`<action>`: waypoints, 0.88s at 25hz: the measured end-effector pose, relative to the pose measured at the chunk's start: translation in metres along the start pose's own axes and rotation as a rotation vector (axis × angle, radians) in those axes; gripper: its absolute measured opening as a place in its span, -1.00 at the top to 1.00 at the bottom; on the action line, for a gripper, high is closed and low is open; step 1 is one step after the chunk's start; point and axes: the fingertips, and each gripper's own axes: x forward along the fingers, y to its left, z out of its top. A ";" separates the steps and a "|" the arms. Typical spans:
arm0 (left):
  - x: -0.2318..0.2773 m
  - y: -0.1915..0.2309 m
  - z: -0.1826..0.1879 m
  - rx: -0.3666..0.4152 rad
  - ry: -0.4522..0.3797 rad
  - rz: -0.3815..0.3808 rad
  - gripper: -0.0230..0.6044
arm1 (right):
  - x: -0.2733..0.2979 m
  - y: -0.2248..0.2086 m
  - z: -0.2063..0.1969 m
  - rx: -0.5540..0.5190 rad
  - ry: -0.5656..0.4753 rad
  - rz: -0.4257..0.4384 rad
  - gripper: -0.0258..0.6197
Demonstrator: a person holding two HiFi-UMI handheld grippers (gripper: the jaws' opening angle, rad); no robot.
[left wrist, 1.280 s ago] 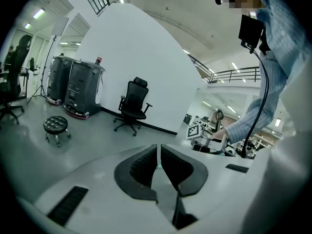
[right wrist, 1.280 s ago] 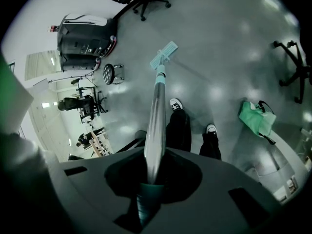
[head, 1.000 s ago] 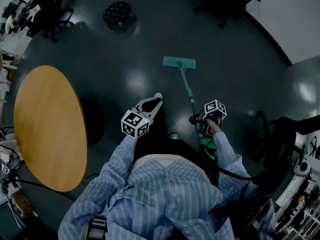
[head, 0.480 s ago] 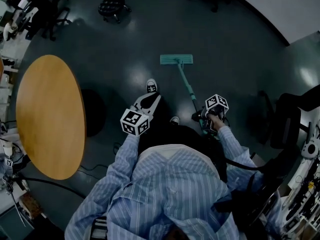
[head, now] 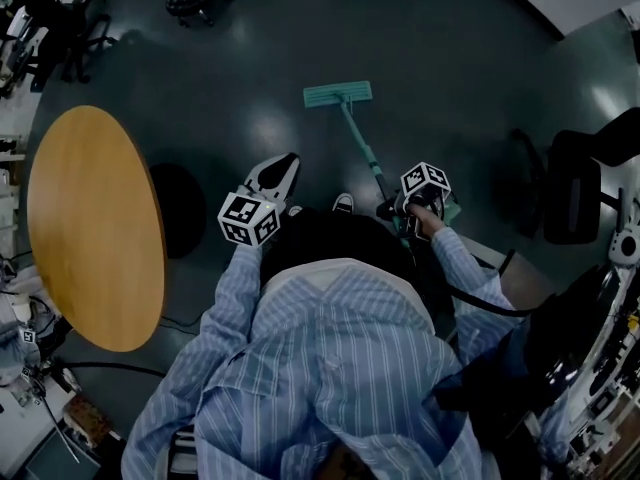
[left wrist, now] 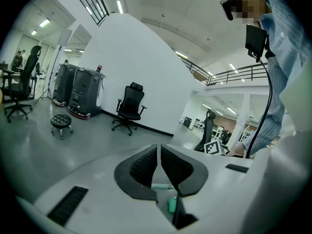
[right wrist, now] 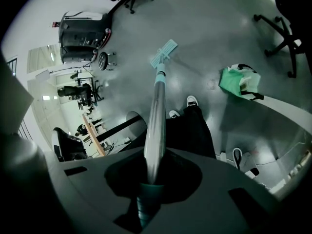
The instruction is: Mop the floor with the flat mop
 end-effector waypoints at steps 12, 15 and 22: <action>-0.055 -0.009 -0.006 0.011 0.004 -0.031 0.84 | 0.020 -0.009 -0.075 0.045 0.012 -0.005 0.75; -0.076 -0.002 -0.013 0.003 0.003 -0.027 0.84 | 0.028 -0.005 -0.095 0.064 -0.004 0.013 0.75; -0.107 0.001 -0.034 -0.008 -0.004 -0.034 0.84 | 0.049 -0.007 -0.126 0.068 -0.010 0.023 0.75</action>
